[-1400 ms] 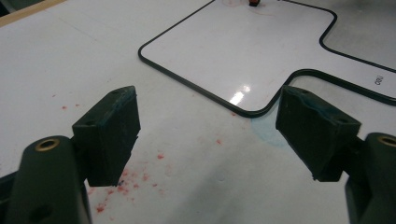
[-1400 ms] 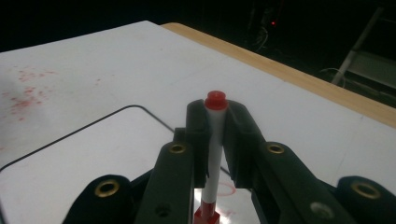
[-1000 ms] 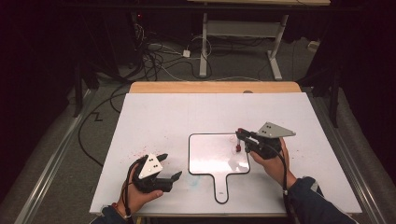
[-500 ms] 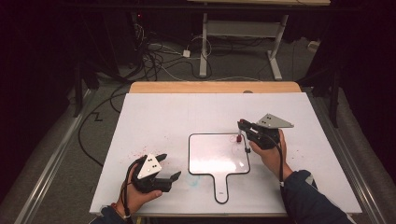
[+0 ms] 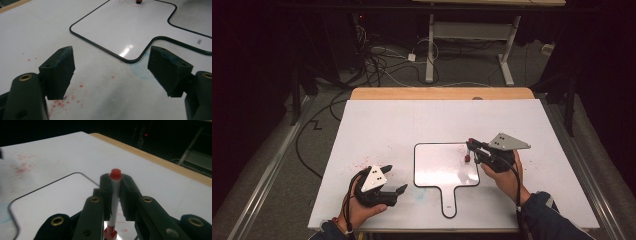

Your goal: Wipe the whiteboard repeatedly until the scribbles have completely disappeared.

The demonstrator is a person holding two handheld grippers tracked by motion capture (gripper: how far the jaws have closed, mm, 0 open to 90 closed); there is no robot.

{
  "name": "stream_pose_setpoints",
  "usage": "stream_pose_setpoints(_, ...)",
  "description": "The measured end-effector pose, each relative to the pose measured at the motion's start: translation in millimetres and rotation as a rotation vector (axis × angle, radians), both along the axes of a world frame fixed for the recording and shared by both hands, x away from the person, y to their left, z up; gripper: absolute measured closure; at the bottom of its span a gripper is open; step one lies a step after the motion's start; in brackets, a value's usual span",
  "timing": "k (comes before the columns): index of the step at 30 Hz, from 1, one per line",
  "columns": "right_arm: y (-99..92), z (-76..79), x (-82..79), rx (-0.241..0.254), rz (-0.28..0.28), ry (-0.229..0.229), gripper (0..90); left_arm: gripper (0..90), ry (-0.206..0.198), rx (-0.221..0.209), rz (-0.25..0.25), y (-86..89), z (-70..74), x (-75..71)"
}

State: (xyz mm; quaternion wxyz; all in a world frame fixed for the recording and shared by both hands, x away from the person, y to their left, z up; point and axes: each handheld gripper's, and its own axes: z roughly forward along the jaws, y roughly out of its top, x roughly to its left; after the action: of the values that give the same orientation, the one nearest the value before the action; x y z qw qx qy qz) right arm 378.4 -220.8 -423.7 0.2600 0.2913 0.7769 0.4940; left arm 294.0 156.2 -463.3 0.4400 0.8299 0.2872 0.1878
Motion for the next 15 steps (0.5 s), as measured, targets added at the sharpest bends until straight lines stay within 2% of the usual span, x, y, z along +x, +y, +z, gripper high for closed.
stream_pose_setpoints(2,-3.4,-1.3,11.0,0.001,-0.045,-0.019,81.9,21.0,0.001,-0.001,0.001,0.5,-0.2,0.3)
stream_pose_setpoints(4,-6.7,-2.6,20.6,0.029,-0.073,-0.011,81.9,21.0,0.001,-0.002,0.001,1.0,-0.3,0.3)
stream_pose_setpoints(6,-6.0,-3.1,23.6,0.030,-0.079,-0.017,81.8,21.0,0.002,-0.004,0.003,1.8,-0.4,0.4)
stream_pose_setpoints(11,3.4,-2.9,15.1,0.033,-0.020,-0.001,81.8,21.0,0.002,-0.003,0.001,1.9,-0.2,0.1)
stream_pose_setpoints(13,6.5,-3.0,7.3,0.039,0.009,0.010,81.8,21.0,-0.001,-0.004,-0.001,1.8,0.3,-0.7)
stream_pose_setpoints(15,8.8,-1.7,-2.6,0.023,0.036,0.015,81.8,21.0,-0.002,-0.005,0.000,2.0,0.6,-0.9)
